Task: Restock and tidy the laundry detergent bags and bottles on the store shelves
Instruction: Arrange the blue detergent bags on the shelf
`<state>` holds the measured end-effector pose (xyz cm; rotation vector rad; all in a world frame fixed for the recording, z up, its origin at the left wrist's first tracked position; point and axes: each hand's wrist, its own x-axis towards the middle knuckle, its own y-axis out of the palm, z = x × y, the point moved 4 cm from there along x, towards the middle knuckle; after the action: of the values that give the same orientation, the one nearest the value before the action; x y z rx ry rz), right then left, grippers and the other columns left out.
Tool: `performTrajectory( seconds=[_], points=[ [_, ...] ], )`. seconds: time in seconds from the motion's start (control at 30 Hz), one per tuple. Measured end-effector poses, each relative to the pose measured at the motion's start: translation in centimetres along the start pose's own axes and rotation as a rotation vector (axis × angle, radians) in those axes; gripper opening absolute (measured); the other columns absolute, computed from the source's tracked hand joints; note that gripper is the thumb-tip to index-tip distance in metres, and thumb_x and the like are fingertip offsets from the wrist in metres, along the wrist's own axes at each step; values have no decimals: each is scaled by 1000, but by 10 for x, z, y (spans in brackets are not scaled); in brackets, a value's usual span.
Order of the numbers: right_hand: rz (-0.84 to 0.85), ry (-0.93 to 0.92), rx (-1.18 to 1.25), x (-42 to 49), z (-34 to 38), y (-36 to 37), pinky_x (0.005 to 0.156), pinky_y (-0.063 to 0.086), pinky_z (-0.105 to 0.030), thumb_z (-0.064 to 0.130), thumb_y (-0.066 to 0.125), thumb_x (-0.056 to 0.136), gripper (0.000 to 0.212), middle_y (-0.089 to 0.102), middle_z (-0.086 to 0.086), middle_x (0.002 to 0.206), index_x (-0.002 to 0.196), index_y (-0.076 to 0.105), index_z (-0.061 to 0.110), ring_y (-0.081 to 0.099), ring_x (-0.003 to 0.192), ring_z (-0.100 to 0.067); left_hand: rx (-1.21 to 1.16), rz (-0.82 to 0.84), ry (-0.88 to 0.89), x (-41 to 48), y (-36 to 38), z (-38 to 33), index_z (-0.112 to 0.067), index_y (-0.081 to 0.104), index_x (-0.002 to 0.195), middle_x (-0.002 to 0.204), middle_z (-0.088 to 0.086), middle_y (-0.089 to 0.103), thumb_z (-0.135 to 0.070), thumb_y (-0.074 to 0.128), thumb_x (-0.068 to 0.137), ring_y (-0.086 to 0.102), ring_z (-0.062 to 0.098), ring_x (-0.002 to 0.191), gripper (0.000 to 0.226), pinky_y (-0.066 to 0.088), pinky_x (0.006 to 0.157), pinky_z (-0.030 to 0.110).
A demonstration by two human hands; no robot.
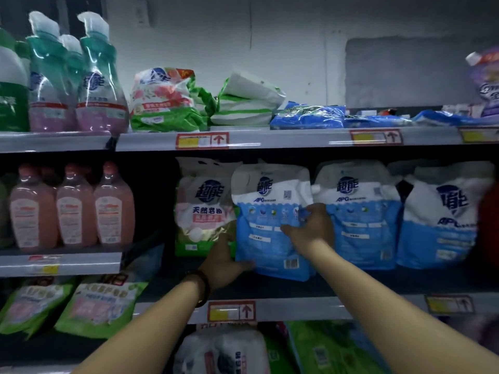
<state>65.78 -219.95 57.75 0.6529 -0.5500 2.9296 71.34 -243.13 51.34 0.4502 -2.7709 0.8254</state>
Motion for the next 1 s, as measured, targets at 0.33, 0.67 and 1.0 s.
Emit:
performTrajectory(
  seconds=[0.33,0.67,1.0],
  points=[
    [177,24,12,27,-64,26,72,52,-25,31,96,73,76,67,5,117,132,51,15,68,102,-18,-410,14,-53,67,32,25,-26,54,139,132,-1,71,-31,96,72,72,23,115,79,58,100,44],
    [268,26,76,15,-67,-1,87,63,-46,21,90,77,63,67,4,120,123,46,28,71,100,-21,-147,37,-2,41,19,18,-29,66,131,122,-10,72,-31,100,64,68,13,112,75,58,88,26],
    [301,79,-48,12,-96,-117,97,51,-35,23,84,90,74,57,2,147,152,44,22,58,117,-21,-72,163,144,11,95,-42,-37,63,134,130,-14,74,-44,99,66,71,12,119,77,58,102,44]
  ],
)
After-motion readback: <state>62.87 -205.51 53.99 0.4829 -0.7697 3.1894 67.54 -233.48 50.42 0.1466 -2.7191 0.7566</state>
